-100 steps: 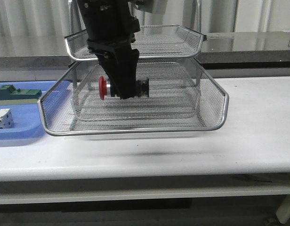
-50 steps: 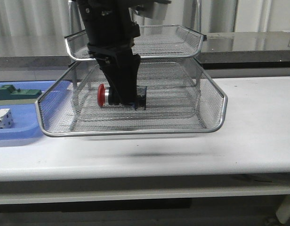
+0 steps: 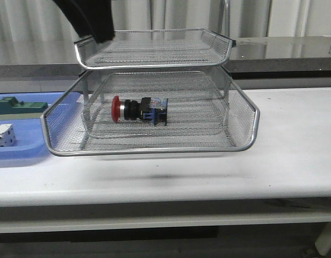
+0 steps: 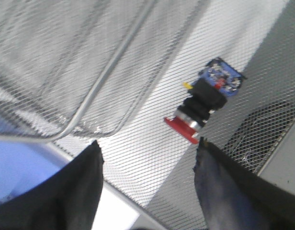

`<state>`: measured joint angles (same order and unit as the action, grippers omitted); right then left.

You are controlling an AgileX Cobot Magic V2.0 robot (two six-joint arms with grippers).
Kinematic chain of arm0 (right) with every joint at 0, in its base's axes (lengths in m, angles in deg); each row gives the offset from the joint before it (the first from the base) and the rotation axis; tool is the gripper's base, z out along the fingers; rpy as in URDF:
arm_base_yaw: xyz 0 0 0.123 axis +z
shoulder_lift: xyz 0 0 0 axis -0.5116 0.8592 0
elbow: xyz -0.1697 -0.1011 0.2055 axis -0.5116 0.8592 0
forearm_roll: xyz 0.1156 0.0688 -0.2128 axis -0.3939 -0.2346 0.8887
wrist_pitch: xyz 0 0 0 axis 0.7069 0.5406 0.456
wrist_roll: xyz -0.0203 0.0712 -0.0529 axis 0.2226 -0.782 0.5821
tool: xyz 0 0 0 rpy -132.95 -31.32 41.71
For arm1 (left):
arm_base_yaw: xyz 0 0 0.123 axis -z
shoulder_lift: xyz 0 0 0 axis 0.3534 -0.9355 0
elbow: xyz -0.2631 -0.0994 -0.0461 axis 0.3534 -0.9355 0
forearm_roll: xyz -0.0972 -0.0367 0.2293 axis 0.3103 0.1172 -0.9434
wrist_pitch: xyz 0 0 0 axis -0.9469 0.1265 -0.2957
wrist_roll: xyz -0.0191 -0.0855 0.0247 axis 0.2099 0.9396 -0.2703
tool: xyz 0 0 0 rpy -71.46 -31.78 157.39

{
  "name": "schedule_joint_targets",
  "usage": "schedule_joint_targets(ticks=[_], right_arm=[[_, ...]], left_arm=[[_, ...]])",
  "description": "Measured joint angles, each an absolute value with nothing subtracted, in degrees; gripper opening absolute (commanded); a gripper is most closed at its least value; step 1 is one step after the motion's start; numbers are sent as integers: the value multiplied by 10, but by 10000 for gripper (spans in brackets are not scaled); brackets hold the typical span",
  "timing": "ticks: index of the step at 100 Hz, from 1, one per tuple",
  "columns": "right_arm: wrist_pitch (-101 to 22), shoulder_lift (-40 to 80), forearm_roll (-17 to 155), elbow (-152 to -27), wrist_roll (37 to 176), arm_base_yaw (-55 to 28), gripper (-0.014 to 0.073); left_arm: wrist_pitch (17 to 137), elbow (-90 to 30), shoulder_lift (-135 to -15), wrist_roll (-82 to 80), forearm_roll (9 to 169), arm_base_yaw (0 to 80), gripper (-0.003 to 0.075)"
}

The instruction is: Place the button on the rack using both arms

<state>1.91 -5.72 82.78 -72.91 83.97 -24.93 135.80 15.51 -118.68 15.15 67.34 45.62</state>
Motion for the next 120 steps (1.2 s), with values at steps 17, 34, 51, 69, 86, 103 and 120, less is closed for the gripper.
schedule_joint_targets(ticks=[17,34,51,69,86,103,120], right_arm=[[19,-57,828,-729,840,-249,-68],[19,-57,828,-729,840,-249,-68],[19,-57,828,-729,840,-249,-68],[19,-57,828,-729,840,-249,-68],[19,-57,828,-729,840,-249,-68],[19,-57,828,-729,840,-249,-68],[19,-57,828,-729,840,-249,-68]], left_arm=[[1361,155,-1145,175,673,389,405],[1355,143,-1100,187,670,345,384],[1295,69,-1030,201,670,321,384],[1187,-67,-931,207,672,316,384],[1082,-207,-838,208,674,316,384],[972,-346,-739,223,675,316,384],[855,-475,-631,237,676,316,384]])
